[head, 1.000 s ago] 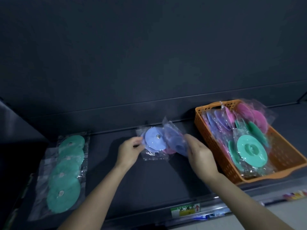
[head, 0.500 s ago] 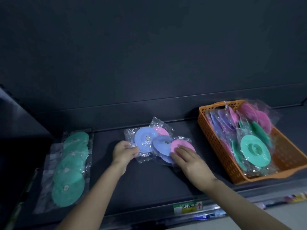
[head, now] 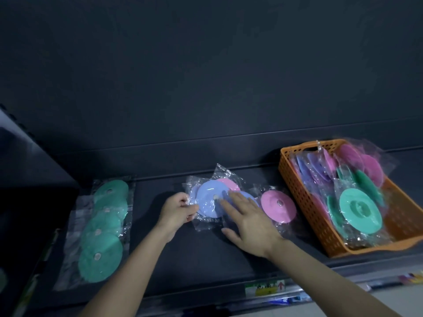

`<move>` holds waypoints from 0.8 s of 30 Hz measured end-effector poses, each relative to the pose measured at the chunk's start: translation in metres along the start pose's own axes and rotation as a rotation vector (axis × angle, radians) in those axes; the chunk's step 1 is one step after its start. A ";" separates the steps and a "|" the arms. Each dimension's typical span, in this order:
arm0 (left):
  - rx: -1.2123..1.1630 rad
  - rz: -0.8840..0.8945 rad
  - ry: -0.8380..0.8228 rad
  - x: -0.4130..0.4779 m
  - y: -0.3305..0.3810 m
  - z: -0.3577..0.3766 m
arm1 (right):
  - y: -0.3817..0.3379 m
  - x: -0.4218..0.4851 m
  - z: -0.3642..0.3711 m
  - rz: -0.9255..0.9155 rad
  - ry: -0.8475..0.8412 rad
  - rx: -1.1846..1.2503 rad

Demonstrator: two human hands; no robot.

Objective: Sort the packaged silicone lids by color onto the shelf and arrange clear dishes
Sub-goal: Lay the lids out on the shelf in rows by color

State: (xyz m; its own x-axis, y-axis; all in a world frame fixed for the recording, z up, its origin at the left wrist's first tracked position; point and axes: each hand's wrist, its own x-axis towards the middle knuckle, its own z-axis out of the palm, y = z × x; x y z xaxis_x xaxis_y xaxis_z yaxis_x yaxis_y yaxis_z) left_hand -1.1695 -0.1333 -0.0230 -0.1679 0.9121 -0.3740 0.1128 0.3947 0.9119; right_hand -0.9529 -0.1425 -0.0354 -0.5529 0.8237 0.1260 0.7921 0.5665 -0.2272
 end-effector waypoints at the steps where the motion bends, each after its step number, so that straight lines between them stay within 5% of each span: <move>1: 0.014 0.003 -0.024 0.000 -0.001 -0.004 | -0.002 0.004 0.005 -0.004 -0.031 -0.051; 9: 0.129 0.057 0.035 -0.002 -0.017 -0.041 | 0.028 0.009 0.004 0.170 -0.150 -0.279; 15: 0.043 0.079 -0.048 -0.005 -0.017 -0.043 | 0.013 0.033 0.001 0.072 -0.146 0.066; 19: 0.032 0.095 -0.003 -0.007 -0.012 -0.044 | 0.002 0.042 0.008 -0.017 -0.314 -0.128; 24: -0.010 0.096 0.181 -0.011 -0.012 -0.050 | 0.013 0.042 0.000 0.176 -0.358 -0.292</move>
State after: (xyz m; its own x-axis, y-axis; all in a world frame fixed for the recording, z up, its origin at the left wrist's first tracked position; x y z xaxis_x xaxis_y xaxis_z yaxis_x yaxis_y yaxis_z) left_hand -1.2179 -0.1537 -0.0215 -0.3300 0.9104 -0.2497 0.1267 0.3048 0.9439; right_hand -0.9652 -0.1005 -0.0329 -0.4172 0.8761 -0.2415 0.8927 0.4449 0.0717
